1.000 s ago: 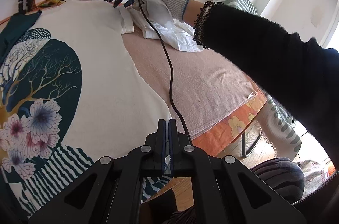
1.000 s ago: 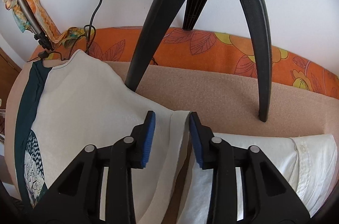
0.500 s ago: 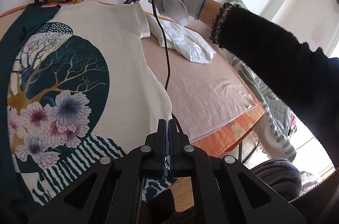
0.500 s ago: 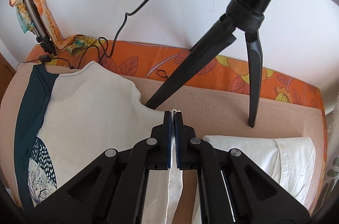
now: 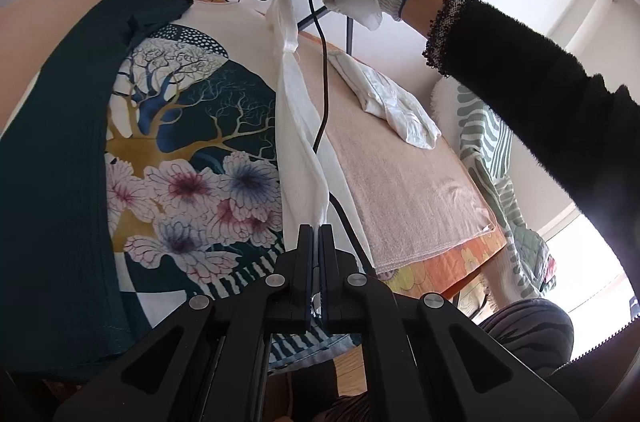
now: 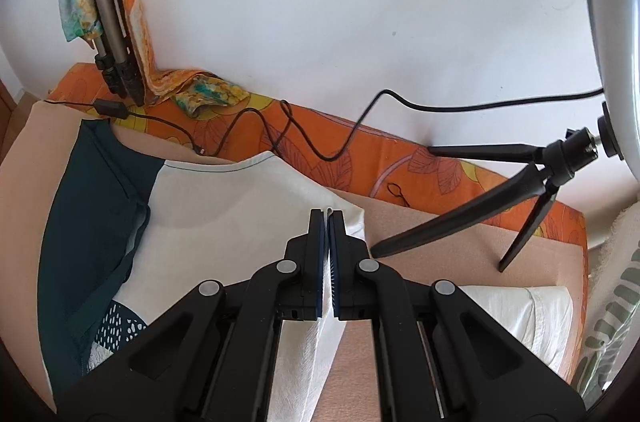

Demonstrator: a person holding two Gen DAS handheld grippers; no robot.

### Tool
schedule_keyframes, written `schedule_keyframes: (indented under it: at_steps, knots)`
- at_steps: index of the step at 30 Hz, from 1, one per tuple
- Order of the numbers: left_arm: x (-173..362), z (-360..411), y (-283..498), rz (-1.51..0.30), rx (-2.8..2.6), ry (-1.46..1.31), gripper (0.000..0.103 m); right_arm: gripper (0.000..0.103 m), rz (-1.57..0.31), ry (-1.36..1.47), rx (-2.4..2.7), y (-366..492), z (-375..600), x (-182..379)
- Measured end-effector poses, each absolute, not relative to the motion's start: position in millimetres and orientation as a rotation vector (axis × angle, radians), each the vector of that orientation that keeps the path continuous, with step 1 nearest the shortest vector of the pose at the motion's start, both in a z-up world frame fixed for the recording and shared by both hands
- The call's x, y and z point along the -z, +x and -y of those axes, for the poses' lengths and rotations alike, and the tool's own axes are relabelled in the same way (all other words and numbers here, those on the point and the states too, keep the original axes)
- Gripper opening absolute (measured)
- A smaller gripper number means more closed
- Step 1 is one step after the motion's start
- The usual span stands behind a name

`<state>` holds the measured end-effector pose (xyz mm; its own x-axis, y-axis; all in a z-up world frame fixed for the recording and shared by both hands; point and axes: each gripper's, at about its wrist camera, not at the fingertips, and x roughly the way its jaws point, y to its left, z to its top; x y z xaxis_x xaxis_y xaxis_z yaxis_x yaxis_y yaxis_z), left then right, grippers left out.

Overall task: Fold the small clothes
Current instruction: 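Fold the cream side over onto the green fold with both tools, then open both tools and release the cream side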

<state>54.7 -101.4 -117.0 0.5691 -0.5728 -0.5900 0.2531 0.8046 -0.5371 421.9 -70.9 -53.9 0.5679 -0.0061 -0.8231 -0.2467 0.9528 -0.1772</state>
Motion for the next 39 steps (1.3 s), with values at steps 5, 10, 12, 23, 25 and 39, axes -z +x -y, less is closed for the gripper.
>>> schedule_keyframes:
  at_steps: [5, 10, 12, 23, 25, 39]
  knots:
    - [126.0, 81.6, 50.1, -0.832, 0.459, -0.451, 0.001, 0.003, -0.954, -0.357, -0.166, 423.1, 14.0, 66.2]
    - [135.8, 65.7, 48.7, -0.847, 0.427, -0.476, 0.001, 0.003, -0.952, -0.419, -0.188, 419.3, -32.1, 82.9]
    - [137.0, 60.6, 48.3, -0.845, 0.414, -0.486, 0.001, 0.003, -0.954, -0.426, -0.197, 420.4, -43.5, 88.6]
    - [142.5, 45.1, 46.0, -0.850, 0.390, -0.505, 0.001, 0.003, -0.976, -0.422, -0.207, 426.4, -67.7, 104.1]
    - [140.0, 44.2, 45.2, -0.841, 0.394, -0.506, 0.001, 0.003, -0.999, -0.405, -0.232, 428.0, -66.5, 107.0]
    - [123.7, 36.6, 35.4, -0.886, 0.393, -0.447, 0.013, 0.059, -0.857, -0.185, -0.367, 294.5, 57.4, -6.9]
